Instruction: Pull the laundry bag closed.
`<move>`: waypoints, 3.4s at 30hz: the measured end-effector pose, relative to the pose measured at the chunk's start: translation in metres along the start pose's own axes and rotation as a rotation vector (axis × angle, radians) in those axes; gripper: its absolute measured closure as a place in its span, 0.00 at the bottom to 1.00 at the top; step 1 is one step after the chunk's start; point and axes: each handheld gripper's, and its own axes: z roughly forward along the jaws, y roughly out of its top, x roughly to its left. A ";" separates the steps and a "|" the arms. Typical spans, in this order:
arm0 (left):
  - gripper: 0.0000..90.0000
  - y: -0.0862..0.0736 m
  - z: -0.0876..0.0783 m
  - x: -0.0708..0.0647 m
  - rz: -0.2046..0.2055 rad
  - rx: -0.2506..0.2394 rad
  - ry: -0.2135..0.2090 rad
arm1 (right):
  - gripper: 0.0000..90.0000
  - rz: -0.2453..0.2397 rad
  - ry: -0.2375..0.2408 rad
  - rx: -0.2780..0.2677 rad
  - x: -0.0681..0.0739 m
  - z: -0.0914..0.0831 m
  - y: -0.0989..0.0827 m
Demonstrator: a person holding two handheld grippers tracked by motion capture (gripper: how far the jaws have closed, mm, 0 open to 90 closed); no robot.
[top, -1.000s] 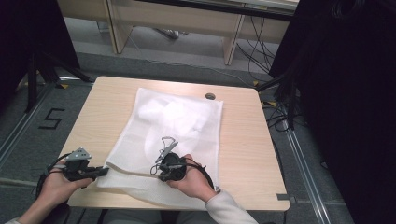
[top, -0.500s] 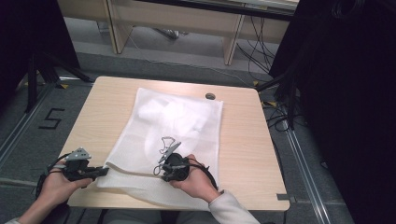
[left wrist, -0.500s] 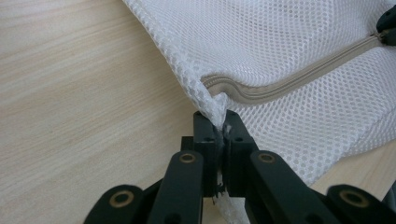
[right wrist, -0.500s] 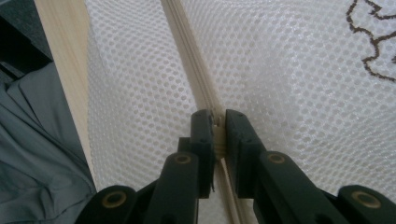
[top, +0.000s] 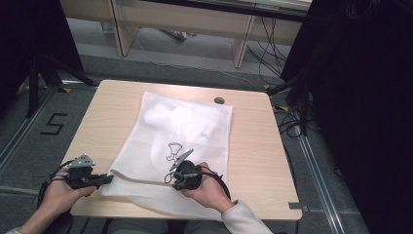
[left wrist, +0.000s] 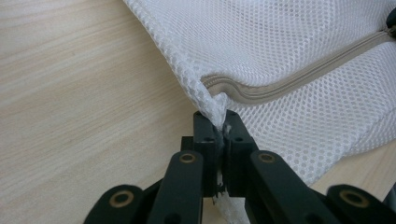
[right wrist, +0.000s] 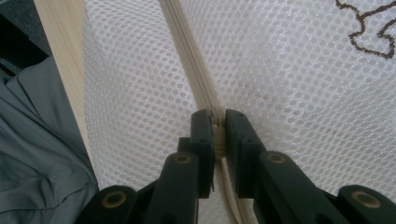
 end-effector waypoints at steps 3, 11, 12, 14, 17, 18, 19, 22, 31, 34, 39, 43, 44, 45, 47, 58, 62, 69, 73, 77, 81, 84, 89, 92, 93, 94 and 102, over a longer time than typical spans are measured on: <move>0.95 0.000 0.000 0.000 0.001 0.000 0.000 | 0.92 0.000 -0.001 0.005 0.000 -0.002 -0.001; 0.95 0.000 0.000 0.000 0.001 0.001 0.001 | 0.92 0.004 -0.001 0.005 -0.001 -0.005 -0.005; 0.95 0.000 0.000 0.000 0.002 0.001 0.002 | 0.92 0.008 0.004 0.004 -0.001 -0.005 -0.006; 0.95 0.000 0.000 0.000 0.002 0.001 0.003 | 0.92 0.010 -0.006 0.007 -0.002 -0.006 -0.007; 0.95 0.000 0.000 0.000 0.002 0.002 0.003 | 0.92 0.012 -0.005 0.007 -0.002 -0.006 -0.008; 0.95 0.000 0.000 0.000 0.001 0.001 0.002 | 0.92 0.010 -0.004 0.007 -0.003 -0.007 -0.009; 0.95 0.000 0.000 0.000 0.002 0.002 0.004 | 0.92 0.014 -0.005 0.007 -0.003 -0.007 -0.009; 0.95 0.000 0.000 0.000 0.002 0.002 0.004 | 0.92 0.016 -0.002 0.008 -0.004 -0.009 -0.011; 0.95 0.000 0.000 0.000 -0.002 0.007 0.012 | 0.92 0.019 -0.007 0.007 -0.005 -0.010 -0.013; 0.95 0.000 -0.001 0.000 0.007 0.010 0.008 | 0.92 0.020 -0.005 0.002 -0.005 -0.011 -0.014; 0.95 0.000 -0.001 0.000 0.005 0.006 0.009 | 0.92 0.026 -0.006 0.005 -0.005 -0.012 -0.016; 0.95 0.000 -0.001 0.000 0.007 0.011 0.012 | 0.92 0.027 -0.007 0.004 -0.006 -0.013 -0.018; 0.95 0.000 -0.001 0.000 0.006 0.013 0.017 | 0.92 0.029 -0.009 0.005 -0.006 -0.014 -0.019; 0.95 0.000 -0.001 0.000 0.007 0.013 0.017 | 0.92 0.033 -0.008 0.010 -0.006 -0.014 -0.019; 0.95 0.000 -0.001 0.000 0.007 0.014 0.017 | 0.92 0.029 -0.015 0.004 -0.007 -0.014 -0.020; 0.95 0.000 -0.001 0.000 0.007 0.016 0.018 | 0.92 0.037 -0.013 0.011 -0.008 -0.018 -0.025; 0.95 0.000 -0.001 0.000 0.007 0.016 0.019 | 0.92 0.051 -0.016 0.016 -0.007 -0.020 -0.027; 0.95 0.000 -0.001 -0.001 0.007 0.015 0.019 | 0.92 0.044 -0.021 0.008 -0.009 -0.020 -0.030; 0.95 0.000 -0.001 0.000 0.010 0.020 0.020 | 0.92 0.051 -0.020 0.011 -0.010 -0.022 -0.031; 0.95 0.000 -0.001 -0.001 0.008 0.019 0.021 | 0.92 0.054 -0.017 0.009 -0.011 -0.023 -0.034; 0.95 0.000 -0.001 -0.001 0.005 0.016 0.019 | 0.92 0.059 -0.018 0.009 -0.011 -0.023 -0.034; 0.95 0.000 -0.001 0.000 0.006 0.018 0.018 | 0.92 0.057 -0.020 0.011 -0.011 -0.024 -0.035; 0.95 0.000 -0.001 0.000 0.007 0.015 0.015 | 0.92 0.060 -0.019 0.013 -0.012 -0.025 -0.037; 0.95 0.000 0.000 0.000 0.005 0.013 0.017 | 0.92 0.058 -0.016 0.013 -0.012 -0.025 -0.038; 0.95 0.000 -0.001 0.000 0.006 0.015 0.015 | 0.92 0.058 -0.015 0.013 -0.012 -0.025 -0.038; 0.95 0.000 -0.001 0.000 0.006 0.015 0.015 | 0.92 0.058 -0.013 0.011 -0.012 -0.025 -0.038; 0.95 0.000 0.000 0.000 0.005 0.014 0.015 | 0.92 0.062 -0.015 0.012 -0.013 -0.026 -0.040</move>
